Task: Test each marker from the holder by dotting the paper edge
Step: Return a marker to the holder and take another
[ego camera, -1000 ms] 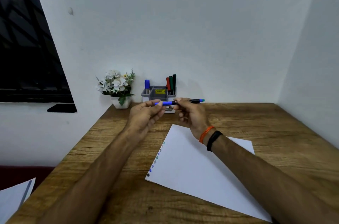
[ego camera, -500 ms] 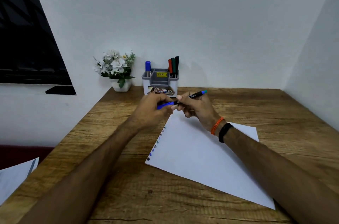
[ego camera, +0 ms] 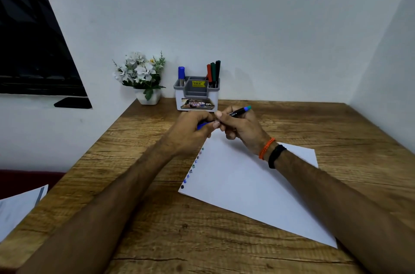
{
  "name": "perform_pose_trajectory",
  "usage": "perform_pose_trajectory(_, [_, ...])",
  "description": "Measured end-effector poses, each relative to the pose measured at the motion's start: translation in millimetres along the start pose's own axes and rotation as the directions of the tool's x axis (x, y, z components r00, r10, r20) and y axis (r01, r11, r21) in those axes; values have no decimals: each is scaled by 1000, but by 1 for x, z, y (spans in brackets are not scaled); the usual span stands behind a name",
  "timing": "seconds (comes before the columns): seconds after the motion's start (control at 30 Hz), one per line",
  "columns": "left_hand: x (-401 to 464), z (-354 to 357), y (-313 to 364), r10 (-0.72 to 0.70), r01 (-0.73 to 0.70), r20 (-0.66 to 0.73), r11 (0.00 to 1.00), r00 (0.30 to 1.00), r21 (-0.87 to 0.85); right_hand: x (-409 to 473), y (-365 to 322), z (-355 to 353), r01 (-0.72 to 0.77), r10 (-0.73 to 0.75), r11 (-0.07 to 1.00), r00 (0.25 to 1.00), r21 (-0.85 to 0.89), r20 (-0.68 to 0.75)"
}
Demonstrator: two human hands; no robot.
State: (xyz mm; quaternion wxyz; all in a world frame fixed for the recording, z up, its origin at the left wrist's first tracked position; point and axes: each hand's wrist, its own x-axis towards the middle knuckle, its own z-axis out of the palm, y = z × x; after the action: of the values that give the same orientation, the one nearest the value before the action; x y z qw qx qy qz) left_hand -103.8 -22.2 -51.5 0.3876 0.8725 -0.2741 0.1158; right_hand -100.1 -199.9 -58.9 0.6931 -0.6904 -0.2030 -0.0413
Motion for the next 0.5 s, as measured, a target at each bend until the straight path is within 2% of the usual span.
perform_pose_trajectory(0.27, [-4,2,4,108,-106,-33,991,994,79,0,-1,-1,-43,40,997,998,63,42])
perform_pose_trajectory(0.5, [-3,4,4,84,-81,-47,995,995,60,1,-3,0,-59,52,987,997,148,50])
